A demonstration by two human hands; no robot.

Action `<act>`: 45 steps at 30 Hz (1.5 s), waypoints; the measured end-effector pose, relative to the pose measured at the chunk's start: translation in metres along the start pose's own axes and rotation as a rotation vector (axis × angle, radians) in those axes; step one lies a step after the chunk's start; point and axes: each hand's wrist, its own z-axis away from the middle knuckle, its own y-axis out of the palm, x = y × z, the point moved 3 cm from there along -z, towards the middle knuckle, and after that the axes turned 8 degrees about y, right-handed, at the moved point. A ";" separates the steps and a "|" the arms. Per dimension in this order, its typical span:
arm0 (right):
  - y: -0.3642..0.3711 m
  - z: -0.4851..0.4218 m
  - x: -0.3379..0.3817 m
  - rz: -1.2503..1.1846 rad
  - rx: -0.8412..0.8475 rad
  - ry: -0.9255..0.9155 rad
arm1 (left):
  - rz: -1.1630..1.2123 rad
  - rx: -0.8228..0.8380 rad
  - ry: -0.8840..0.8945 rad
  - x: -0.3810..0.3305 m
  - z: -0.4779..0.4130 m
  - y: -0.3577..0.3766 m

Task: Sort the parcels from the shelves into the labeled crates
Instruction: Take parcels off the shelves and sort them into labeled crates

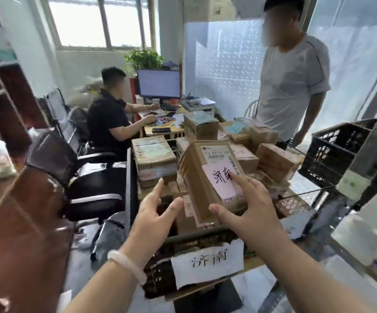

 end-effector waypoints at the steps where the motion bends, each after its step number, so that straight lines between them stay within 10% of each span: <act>1: 0.012 -0.010 0.006 -0.002 0.053 -0.005 | -0.007 -0.044 -0.019 0.000 -0.003 -0.009; 31: 0.203 -0.073 0.023 0.674 1.119 -0.153 | -0.261 -0.429 -0.242 0.051 -0.014 -0.063; 45: 0.096 -0.091 0.003 0.443 0.493 -0.359 | -0.749 -0.033 0.090 0.030 -0.032 -0.017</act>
